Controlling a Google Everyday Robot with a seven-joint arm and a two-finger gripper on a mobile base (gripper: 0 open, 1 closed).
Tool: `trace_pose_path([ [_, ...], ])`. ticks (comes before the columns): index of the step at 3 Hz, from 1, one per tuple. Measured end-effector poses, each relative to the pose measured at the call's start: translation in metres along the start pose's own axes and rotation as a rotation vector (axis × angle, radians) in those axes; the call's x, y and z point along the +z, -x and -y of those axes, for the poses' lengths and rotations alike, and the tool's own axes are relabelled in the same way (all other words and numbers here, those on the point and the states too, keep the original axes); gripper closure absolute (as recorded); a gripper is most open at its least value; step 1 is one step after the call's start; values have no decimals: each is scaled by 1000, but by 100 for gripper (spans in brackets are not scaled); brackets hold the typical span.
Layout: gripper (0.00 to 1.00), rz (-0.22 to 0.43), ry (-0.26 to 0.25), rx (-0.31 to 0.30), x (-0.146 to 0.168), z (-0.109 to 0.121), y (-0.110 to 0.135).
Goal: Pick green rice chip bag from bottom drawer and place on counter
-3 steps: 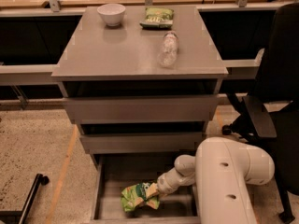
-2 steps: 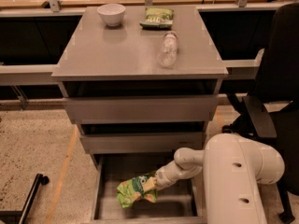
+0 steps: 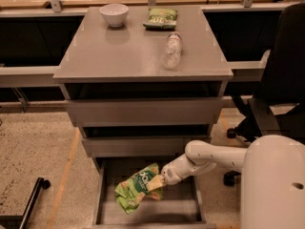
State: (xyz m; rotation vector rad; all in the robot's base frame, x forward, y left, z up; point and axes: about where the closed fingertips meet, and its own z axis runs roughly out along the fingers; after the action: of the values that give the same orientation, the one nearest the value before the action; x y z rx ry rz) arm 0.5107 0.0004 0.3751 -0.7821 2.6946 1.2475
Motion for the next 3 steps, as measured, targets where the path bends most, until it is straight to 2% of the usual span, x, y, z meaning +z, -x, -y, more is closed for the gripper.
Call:
trace_pose_path([
  [1,100,25,-26,-78,-47,-34,-7],
  [3,100,107,-91,-221,-145,-77,-8],
])
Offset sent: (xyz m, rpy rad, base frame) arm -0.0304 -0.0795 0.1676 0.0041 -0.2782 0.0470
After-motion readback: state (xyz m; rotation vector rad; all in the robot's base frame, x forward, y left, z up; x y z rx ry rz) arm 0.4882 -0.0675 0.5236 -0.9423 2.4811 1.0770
